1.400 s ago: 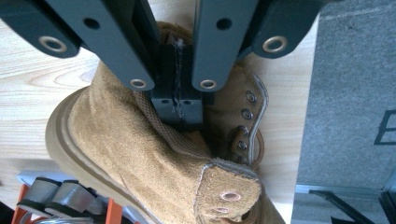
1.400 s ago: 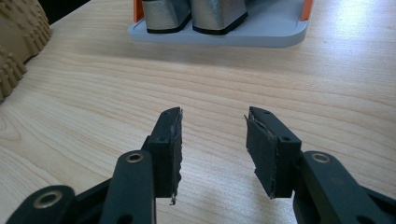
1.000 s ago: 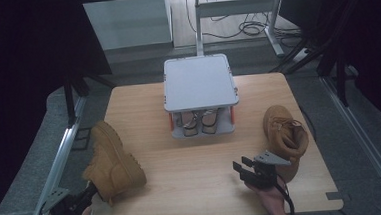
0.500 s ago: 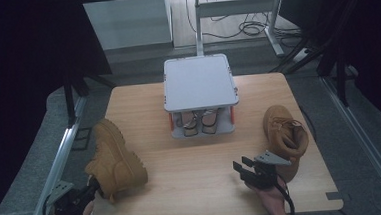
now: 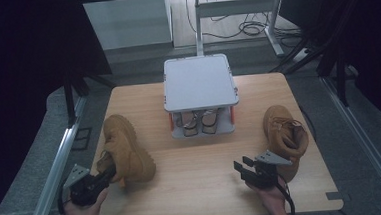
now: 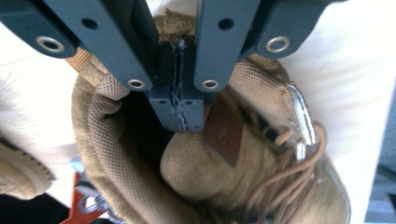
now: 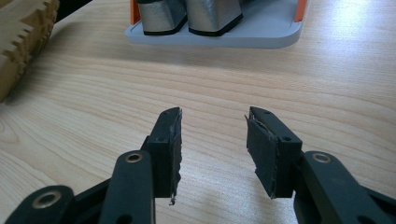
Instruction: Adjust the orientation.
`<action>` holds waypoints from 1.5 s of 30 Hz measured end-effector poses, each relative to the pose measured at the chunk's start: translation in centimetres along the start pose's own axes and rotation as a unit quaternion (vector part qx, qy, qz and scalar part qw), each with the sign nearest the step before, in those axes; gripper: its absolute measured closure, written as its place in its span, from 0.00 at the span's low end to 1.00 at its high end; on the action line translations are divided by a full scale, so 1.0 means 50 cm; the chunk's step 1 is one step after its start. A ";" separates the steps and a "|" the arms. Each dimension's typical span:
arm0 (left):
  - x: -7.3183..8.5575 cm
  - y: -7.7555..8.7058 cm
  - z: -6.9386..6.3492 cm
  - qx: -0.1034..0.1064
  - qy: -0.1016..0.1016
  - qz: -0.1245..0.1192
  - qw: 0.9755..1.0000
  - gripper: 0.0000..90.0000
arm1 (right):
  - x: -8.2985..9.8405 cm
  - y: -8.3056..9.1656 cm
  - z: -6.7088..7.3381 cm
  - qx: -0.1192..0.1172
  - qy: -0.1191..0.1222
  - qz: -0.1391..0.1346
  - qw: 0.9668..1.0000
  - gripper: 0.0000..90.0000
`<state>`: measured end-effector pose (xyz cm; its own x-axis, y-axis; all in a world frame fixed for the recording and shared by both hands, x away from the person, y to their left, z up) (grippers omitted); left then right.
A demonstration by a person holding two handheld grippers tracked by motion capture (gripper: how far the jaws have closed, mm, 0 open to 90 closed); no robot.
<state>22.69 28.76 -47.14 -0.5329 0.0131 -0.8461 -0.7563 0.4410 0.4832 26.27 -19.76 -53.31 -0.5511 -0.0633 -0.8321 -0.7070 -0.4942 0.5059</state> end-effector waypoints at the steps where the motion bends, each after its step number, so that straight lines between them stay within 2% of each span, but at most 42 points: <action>1: -0.010 -0.007 -0.007 0.001 -0.007 0.001 1.000 0.98 | 0.000 0.000 0.000 0.000 0.000 0.001 1.000 0.61; 3: -0.029 -0.024 -0.021 0.005 -0.019 0.004 1.000 0.98 | 0.000 0.001 0.000 0.000 0.001 0.000 1.000 0.61; 7: -0.069 -0.070 -0.046 0.021 -0.030 0.016 0.999 0.98 | 0.000 0.001 -0.001 0.000 -0.001 0.001 1.000 0.61; 10: -0.097 -0.110 -0.074 0.014 -0.052 0.032 0.998 0.98 | 0.000 0.001 -0.003 0.001 -0.001 0.001 1.000 0.61; 13: -0.113 -0.140 -0.092 0.012 -0.065 0.053 0.996 0.98 | 0.000 0.003 -0.005 0.001 -0.003 0.000 1.000 0.61; 19: -0.112 -0.137 -0.089 0.013 -0.055 0.049 0.997 0.98 | 0.000 0.005 -0.011 0.003 -0.008 -0.003 1.000 0.61; 24: -0.115 -0.114 -0.088 0.020 -0.048 0.024 0.998 0.98 | -0.001 0.005 -0.009 0.002 -0.007 -0.004 1.000 0.61; 29: -0.122 -0.094 -0.122 0.038 -0.063 0.002 0.997 0.98 | 0.000 0.002 -0.008 0.002 -0.007 0.000 1.000 0.61; 33: -0.115 -0.093 -0.152 0.053 -0.075 -0.006 0.996 0.98 | 0.002 0.001 -0.007 0.003 -0.005 0.001 1.000 0.61; 39: -0.094 -0.110 -0.187 0.064 -0.088 -0.007 0.994 0.98 | 0.003 0.000 -0.006 0.001 -0.005 0.003 1.000 0.61; 45: -0.061 -0.147 -0.205 0.060 -0.094 0.010 0.994 0.99 | 0.003 0.000 -0.005 0.000 -0.005 0.003 1.000 0.61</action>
<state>26.00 16.28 -45.82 -0.4578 0.1861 -0.8694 -0.6901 0.5421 0.4794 26.30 -19.99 -53.50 -0.5594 -0.0569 -0.8269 -0.7044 -0.4932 0.5105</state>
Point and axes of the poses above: each handheld gripper's, and its own axes: y roughly backward along the jaws, x roughly out of its underside, z roughly to its left, the point moved 1 cm from there along -y, roughly forward along the jaws, and after that the axes turned 1 degree about x, right-handed, at the moved point
